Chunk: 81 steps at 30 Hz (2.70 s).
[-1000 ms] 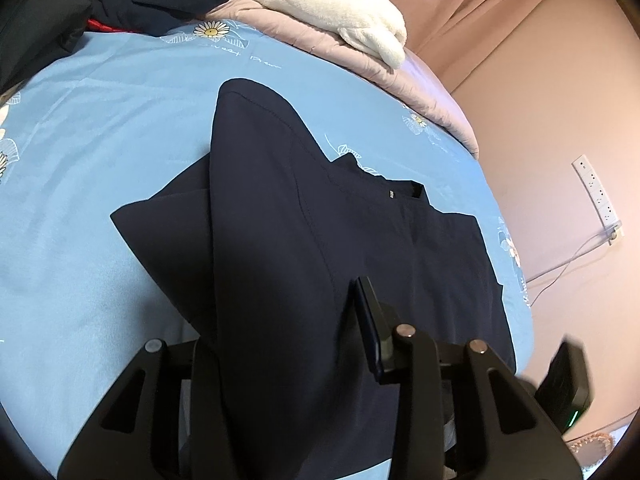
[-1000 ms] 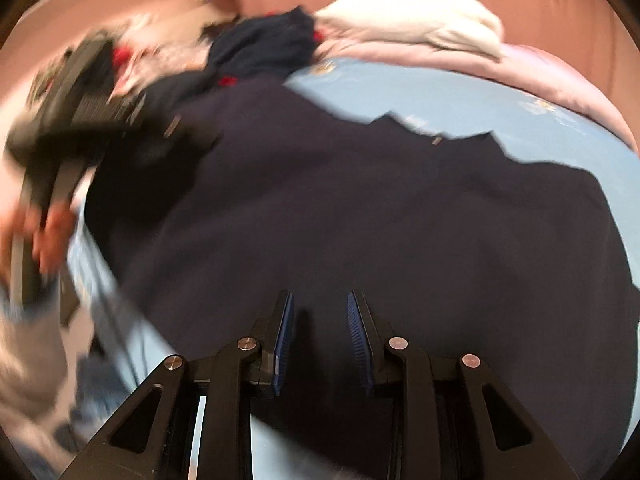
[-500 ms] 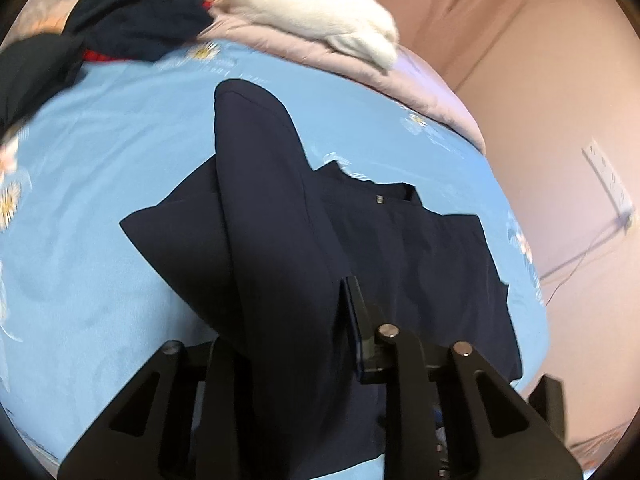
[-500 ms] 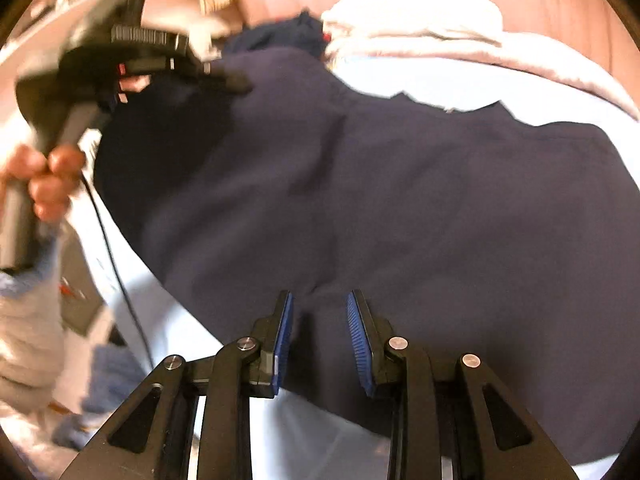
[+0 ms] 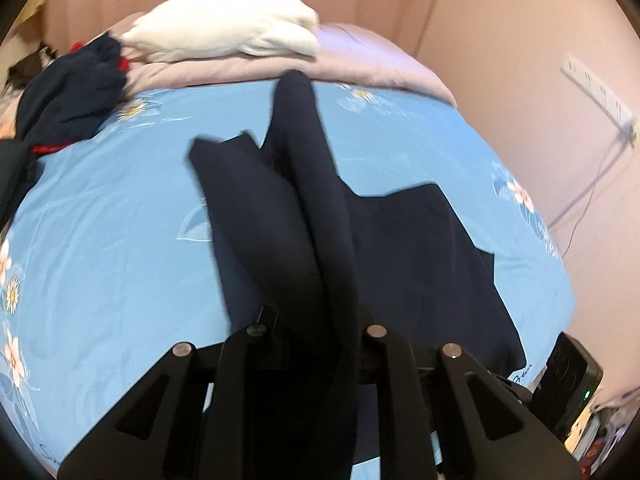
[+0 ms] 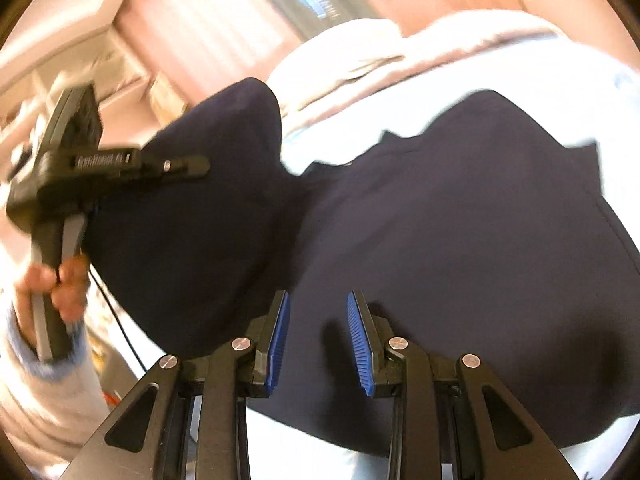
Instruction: Fold large clothes
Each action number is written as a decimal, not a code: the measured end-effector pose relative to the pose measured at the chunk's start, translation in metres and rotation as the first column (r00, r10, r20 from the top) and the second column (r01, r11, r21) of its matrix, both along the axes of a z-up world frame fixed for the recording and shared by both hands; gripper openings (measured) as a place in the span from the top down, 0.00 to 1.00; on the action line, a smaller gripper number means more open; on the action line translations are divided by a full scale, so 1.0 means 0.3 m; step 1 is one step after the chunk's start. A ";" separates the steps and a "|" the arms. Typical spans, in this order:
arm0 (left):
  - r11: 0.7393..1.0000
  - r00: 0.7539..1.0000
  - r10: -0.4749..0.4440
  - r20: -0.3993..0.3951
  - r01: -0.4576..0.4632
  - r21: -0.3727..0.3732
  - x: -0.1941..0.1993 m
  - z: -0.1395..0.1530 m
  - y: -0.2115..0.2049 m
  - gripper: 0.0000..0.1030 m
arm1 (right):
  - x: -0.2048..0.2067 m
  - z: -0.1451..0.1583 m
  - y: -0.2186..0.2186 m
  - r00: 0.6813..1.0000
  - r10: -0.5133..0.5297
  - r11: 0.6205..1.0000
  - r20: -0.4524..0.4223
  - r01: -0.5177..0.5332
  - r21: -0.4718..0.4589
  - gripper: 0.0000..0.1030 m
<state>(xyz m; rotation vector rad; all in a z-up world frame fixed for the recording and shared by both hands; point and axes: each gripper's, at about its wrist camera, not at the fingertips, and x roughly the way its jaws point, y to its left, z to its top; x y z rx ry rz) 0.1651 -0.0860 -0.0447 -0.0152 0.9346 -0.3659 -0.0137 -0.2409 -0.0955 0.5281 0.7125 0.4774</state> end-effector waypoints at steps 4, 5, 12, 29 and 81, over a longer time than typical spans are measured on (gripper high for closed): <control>0.995 0.999 -0.047 -0.019 0.049 0.084 0.009 -0.064 -0.151 0.83 | -0.015 -0.043 -0.067 0.998 -0.041 0.992 -0.040 0.045 0.120 0.69; 0.994 0.998 -0.050 -0.033 0.053 0.098 0.013 -0.087 -0.184 0.80 | -0.008 -0.048 -0.079 0.998 -0.052 0.988 -0.045 0.058 0.143 0.69; 0.991 0.978 -0.126 -0.169 0.131 0.021 0.030 -0.137 -0.343 0.68 | -0.035 -0.085 -0.162 0.987 -0.144 0.939 -0.076 0.161 0.305 0.58; 0.993 0.986 -0.111 -0.122 0.106 -0.044 -0.125 -0.105 0.030 0.49 | 0.034 -0.027 -0.176 0.995 -0.079 0.909 -0.054 0.094 0.406 0.42; 0.991 0.992 -0.104 -0.073 0.097 -0.097 -0.206 -0.221 0.137 0.28 | 0.309 -0.040 -0.464 0.967 -0.248 0.963 -0.065 0.253 0.091 0.93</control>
